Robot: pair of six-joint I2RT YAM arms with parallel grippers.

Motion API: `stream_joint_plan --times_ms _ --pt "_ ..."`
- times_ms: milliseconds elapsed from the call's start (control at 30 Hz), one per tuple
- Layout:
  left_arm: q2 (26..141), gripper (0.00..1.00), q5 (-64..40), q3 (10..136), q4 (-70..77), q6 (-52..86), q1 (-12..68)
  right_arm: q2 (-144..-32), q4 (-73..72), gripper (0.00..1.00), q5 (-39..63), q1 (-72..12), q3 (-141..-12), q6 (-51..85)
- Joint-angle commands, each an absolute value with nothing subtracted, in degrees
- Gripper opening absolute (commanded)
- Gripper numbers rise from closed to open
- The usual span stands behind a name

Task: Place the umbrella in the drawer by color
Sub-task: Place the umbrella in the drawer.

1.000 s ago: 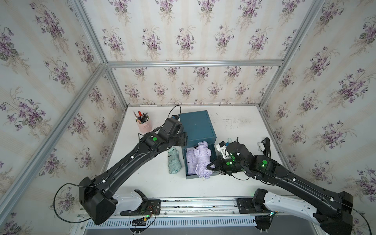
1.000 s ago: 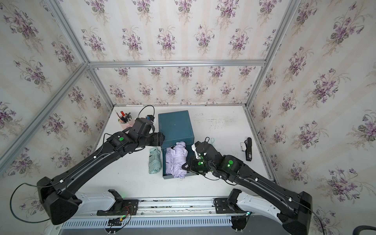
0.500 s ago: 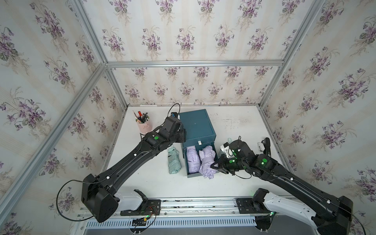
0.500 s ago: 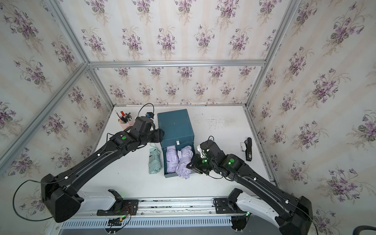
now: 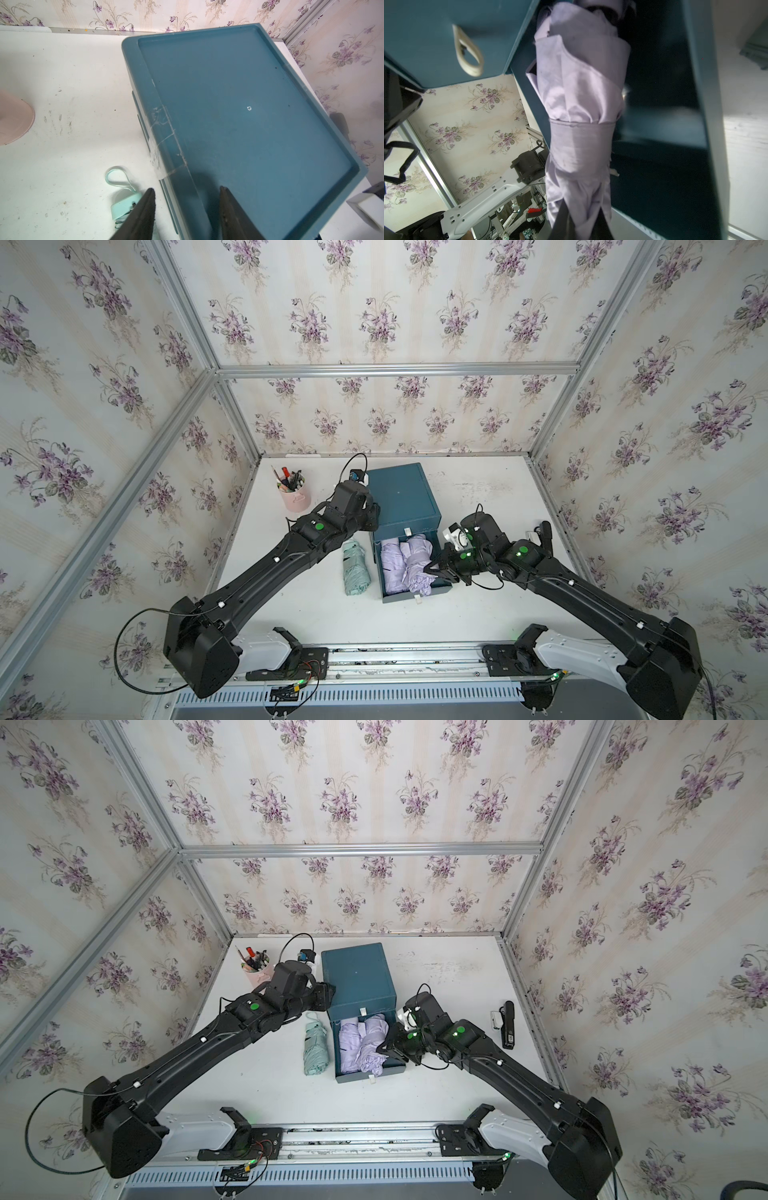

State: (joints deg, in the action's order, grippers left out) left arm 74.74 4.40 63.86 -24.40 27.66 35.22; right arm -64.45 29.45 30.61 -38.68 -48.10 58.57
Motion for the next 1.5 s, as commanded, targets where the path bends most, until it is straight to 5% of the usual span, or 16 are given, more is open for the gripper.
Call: stream_joint_plan --times_ms 0,333,533,667,767,1100,1467 --pt "75.3 0.47 4.0 62.5 -37.9 24.6 35.1 -66.2 26.8 0.00 30.5 -37.5 -48.7 55.7" --pt "74.0 0.42 2.2 60.7 -37.3 23.7 34.4 -69.8 27.6 0.01 25.9 -37.5 -48.2 51.1" --pt "73.2 0.40 1.3 60.5 -37.7 23.3 33.8 -68.1 30.4 0.43 19.1 -37.9 -48.1 47.5" --pt "72.4 0.39 0.3 60.1 -37.9 23.2 32.6 -67.4 34.1 0.57 10.8 -41.7 -50.1 45.3" --pt "72.0 0.38 -0.6 59.7 -37.9 23.0 31.5 -68.5 36.0 0.58 3.9 -46.2 -51.7 45.1" --pt "69.6 0.41 -6.3 57.9 -36.8 22.0 27.6 -75.7 33.3 0.33 -5.8 -50.6 -52.8 46.1" --pt "71.1 0.69 -2.3 61.1 -38.4 22.9 27.2 -68.7 42.1 0.55 -19.7 -62.2 -56.9 52.5"
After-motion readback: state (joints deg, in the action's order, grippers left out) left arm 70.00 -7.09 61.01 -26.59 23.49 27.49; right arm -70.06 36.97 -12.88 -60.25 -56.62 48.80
